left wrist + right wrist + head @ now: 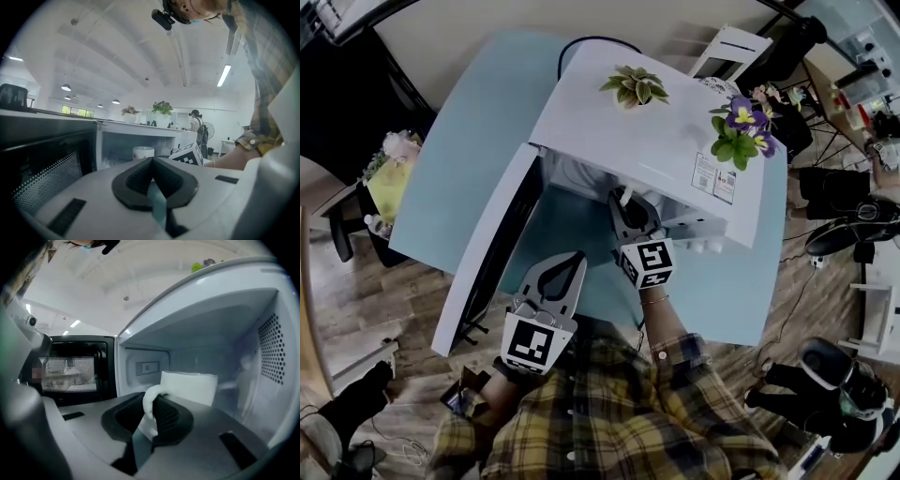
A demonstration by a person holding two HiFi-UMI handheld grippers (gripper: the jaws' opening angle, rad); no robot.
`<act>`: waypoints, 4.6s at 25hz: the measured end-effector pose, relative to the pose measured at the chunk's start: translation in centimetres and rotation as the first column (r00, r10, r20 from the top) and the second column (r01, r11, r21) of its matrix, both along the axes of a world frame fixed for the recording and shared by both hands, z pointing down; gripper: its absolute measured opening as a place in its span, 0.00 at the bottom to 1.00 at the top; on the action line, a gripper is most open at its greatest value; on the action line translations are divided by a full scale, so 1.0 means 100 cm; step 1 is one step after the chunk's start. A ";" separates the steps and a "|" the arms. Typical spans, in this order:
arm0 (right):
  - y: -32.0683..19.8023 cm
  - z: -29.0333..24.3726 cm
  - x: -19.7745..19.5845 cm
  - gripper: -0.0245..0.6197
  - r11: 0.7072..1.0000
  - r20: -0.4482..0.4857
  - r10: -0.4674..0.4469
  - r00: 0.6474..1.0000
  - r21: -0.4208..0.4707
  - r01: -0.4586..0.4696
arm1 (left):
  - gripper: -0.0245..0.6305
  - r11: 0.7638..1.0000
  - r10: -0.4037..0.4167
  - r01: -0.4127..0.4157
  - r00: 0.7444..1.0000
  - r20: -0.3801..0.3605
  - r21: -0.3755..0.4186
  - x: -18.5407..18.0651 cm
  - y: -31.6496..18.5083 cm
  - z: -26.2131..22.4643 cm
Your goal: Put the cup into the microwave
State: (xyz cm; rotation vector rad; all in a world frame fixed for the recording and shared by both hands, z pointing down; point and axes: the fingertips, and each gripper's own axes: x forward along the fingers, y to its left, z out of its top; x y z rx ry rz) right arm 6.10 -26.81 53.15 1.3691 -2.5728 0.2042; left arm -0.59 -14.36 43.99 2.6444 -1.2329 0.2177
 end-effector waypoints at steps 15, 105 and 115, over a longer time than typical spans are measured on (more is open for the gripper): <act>-0.008 0.016 -0.005 0.12 0.998 0.025 0.020 1.000 -0.059 -0.018 | 0.03 1.000 -0.011 0.011 1.000 -0.010 -0.004 -0.006 0.002 0.000; 0.156 -0.184 0.100 0.04 0.976 0.123 0.116 0.986 0.172 -0.137 | 0.03 0.985 0.046 -0.035 0.997 -0.060 0.170 0.007 0.014 -0.086; 0.151 -0.180 0.113 0.04 0.972 0.145 0.154 0.977 0.158 -0.177 | 0.03 0.988 0.037 -0.030 0.998 -0.042 0.151 0.008 0.007 -0.078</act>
